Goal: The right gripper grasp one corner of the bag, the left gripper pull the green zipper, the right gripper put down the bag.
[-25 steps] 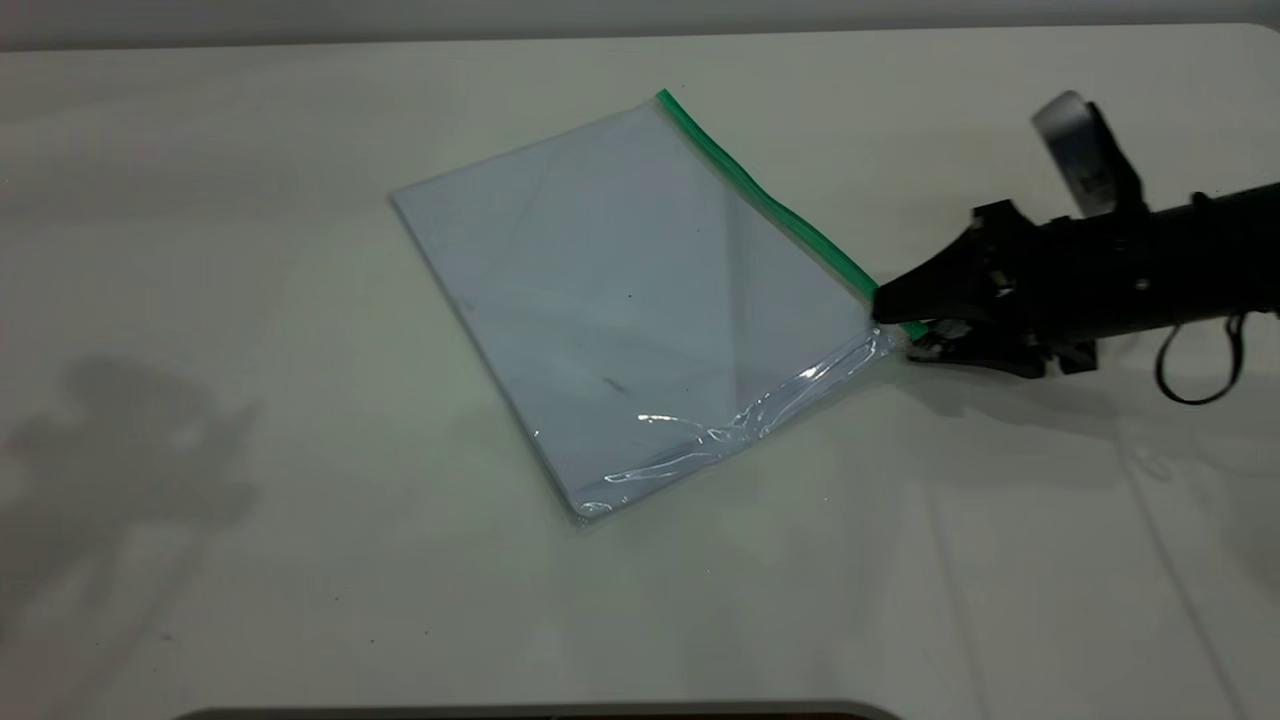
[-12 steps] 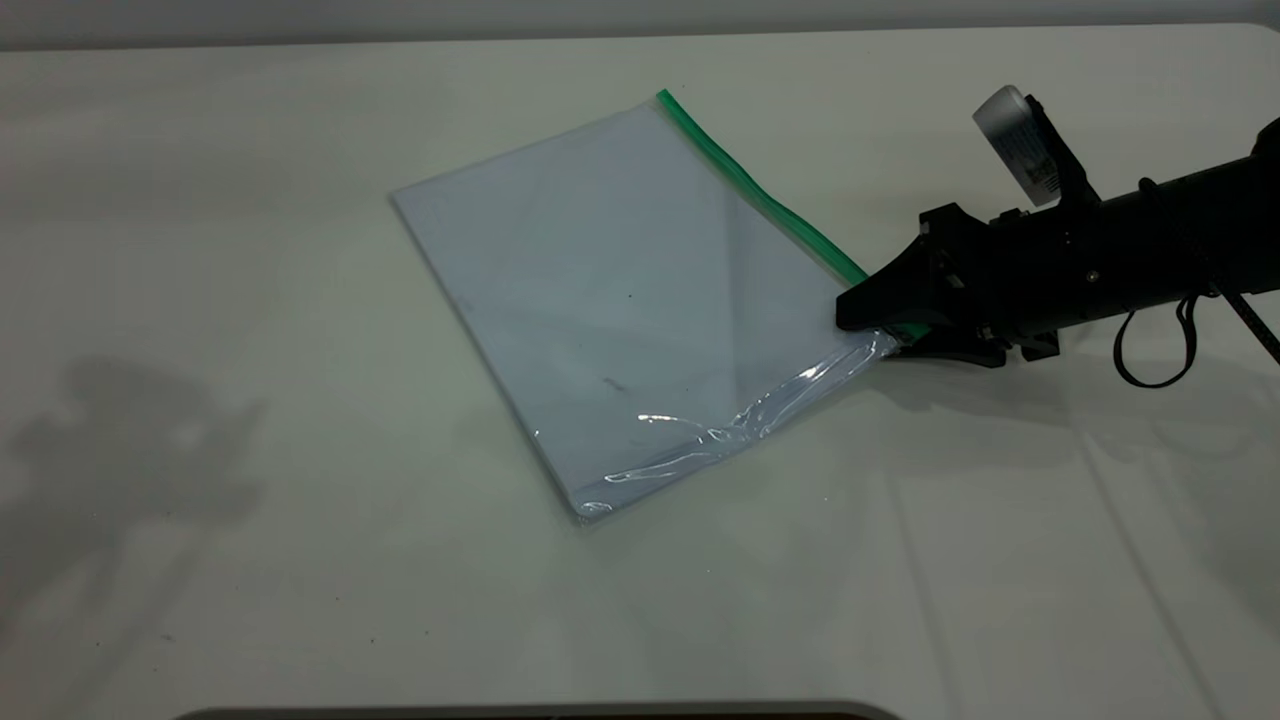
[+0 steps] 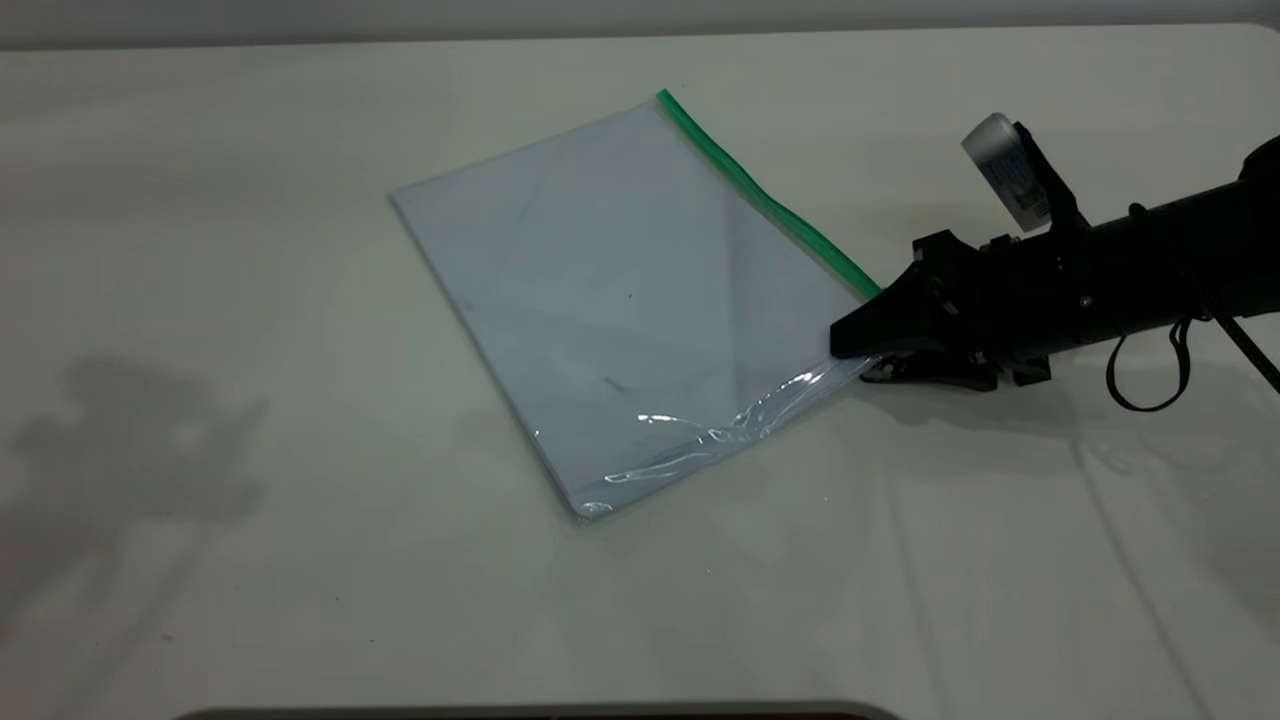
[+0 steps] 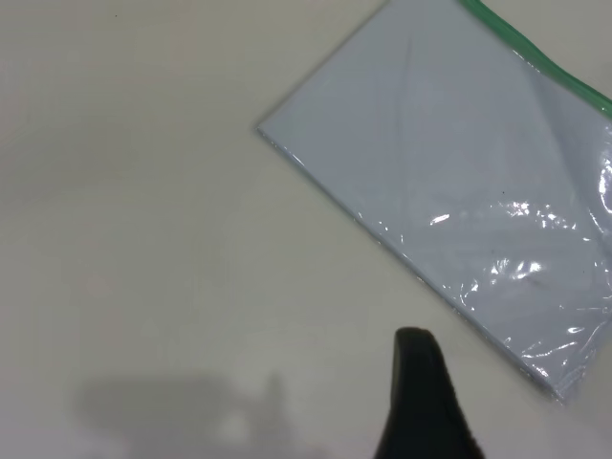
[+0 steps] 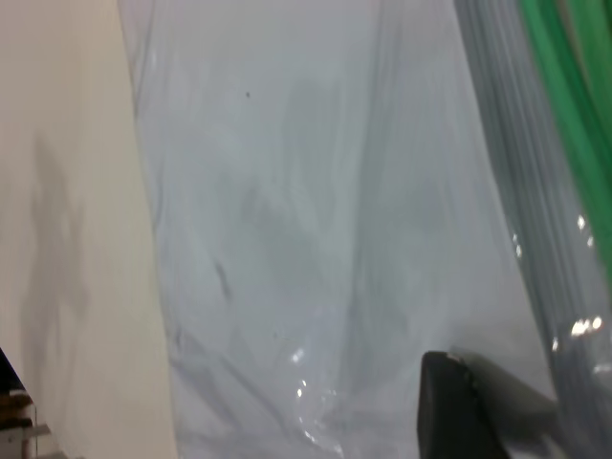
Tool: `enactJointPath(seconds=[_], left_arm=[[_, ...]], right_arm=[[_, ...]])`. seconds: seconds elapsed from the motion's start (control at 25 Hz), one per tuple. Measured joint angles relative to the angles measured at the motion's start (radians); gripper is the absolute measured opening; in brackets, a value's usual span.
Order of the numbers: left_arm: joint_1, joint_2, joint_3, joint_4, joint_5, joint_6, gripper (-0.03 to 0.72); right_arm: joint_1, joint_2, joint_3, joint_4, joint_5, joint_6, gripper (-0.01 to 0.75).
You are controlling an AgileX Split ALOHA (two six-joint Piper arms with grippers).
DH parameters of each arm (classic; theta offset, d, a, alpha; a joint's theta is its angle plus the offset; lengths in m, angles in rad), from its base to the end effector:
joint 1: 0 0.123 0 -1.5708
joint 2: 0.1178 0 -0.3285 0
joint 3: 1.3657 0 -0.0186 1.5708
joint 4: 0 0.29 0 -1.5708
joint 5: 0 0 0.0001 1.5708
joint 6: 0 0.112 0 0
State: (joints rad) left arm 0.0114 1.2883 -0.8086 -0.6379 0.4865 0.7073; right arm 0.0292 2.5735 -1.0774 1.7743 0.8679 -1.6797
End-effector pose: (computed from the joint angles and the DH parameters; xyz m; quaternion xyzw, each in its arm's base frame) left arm 0.2969 -0.0279 0.2766 0.1062 0.9117 -0.1039 0.3830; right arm 0.3870 0.0951 -0.0858 -0.0040 0.8981 0.4194 0.1324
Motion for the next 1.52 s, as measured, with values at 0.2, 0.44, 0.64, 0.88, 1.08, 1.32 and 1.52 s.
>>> enactJointPath(seconds=[0.2, 0.44, 0.64, 0.88, 1.08, 1.32, 1.52], left_arm=[[0.000, 0.000, 0.000, -0.001, 0.000, 0.000, 0.545], [0.000, 0.000, 0.000, -0.001, 0.000, 0.000, 0.545], [0.000, 0.013, 0.000, -0.002, 0.000, 0.042, 0.545], [0.000, 0.095, -0.009, -0.082, -0.008, 0.143, 0.545], [-0.008, 0.169, -0.088, -0.190, -0.023, 0.273, 0.545], [-0.083, 0.303, -0.185, -0.272, -0.048, 0.383, 0.545], [-0.151, 0.432, -0.266, -0.279, -0.063, 0.428, 0.545]], right_arm=[[0.000, 0.004, 0.000, 0.011, 0.032, -0.019, 0.264], [0.000, 0.005, 0.000, -0.010, 0.070, -0.050, 0.036], [0.003, -0.019, 0.000, -0.088, 0.074, -0.051, 0.033], [0.034, -0.186, -0.037, -0.277, -0.037, -0.006, 0.033], [0.095, -0.227, -0.203, -0.556, -0.071, 0.173, 0.033], [0.191, -0.191, -0.418, -0.882, 0.030, 0.329, 0.033], [0.200, -0.155, -0.524, -0.925, 0.173, 0.297, 0.033]])
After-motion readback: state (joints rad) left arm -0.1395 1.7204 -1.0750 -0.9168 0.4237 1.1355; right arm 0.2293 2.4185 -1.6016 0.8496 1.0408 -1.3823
